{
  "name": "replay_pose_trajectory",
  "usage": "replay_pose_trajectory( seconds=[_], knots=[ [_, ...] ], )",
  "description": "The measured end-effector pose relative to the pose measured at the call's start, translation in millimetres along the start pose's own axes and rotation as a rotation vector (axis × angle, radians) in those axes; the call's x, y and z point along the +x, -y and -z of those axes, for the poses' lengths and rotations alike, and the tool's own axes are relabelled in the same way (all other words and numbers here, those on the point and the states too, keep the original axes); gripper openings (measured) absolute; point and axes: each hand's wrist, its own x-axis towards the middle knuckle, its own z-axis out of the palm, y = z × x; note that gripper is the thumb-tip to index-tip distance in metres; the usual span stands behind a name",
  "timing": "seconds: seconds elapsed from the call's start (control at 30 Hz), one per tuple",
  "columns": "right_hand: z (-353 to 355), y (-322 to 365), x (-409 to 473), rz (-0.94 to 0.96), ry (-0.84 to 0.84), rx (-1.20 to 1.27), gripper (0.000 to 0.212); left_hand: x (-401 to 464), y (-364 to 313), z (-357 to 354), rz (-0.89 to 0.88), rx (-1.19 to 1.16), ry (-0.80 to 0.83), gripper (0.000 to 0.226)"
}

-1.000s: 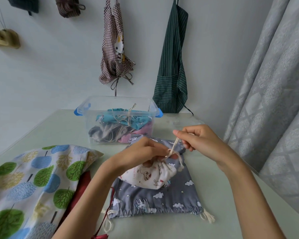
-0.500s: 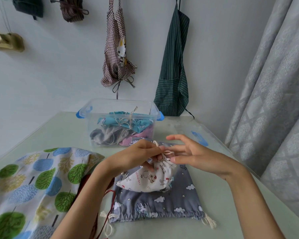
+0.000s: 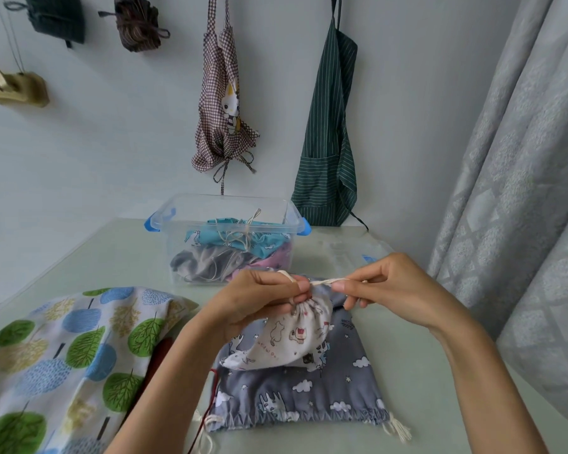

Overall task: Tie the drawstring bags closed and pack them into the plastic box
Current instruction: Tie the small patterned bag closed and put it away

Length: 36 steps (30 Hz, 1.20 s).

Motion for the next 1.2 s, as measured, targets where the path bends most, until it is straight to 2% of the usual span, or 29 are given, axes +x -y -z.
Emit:
replay_pose_trajectory(
  seconds=[0.13, 0.27, 0.33, 0.43, 0.47, 0.6, 0.7, 0.87, 1.03, 1.13, 1.2],
  knots=[
    [-4, 14, -8, 0.049, 0.110, -0.101, 0.011, 2, 0, 3, 0.038, -0.171, -0.075, 0.012],
    [-10, 24, -17, 0.051, 0.262, -0.277, 0.016, -2, 0, 4, -0.017, -0.125, -0.060, 0.010],
    [-9, 23, -17, 0.062, 0.211, -0.316, 0.020, -1, 1, 6, -0.066, -0.058, -0.061, 0.027],
    [-12, 13, -4, 0.133, -0.058, -0.315, 0.017, 0, 1, 9, -0.110, -0.016, -0.063, 0.029],
    [-16, 10, 0, 0.149, -0.069, -0.282, 0.014, 0, 1, 9, -0.125, -0.016, -0.053, 0.027],
    [-37, 0, 10, 0.129, 0.119, -0.073, 0.019, 0, 4, 10, -0.199, 0.067, -0.024, 0.020],
    [-41, -4, 12, 0.104, 0.058, 0.082, 0.016, -1, 4, 9, -0.253, 0.096, -0.040, 0.021],
    [-43, -5, 13, 0.111, 0.029, 0.171, 0.016, -1, 2, 6, -0.372, 0.168, -0.099, 0.027],
    [-46, -4, 14, 0.145, 0.012, 0.136, 0.014, -4, 1, 7, -0.561, 0.362, -0.271, 0.015],
    [-46, -4, 13, 0.178, -0.037, 0.130, 0.001, -5, 3, 7, -0.605, 0.431, -0.327, 0.013],
    [-43, -4, 14, 0.179, -0.051, 0.131, 0.006, -4, 6, 10, -0.626, 0.494, -0.409, 0.013]
  ],
)
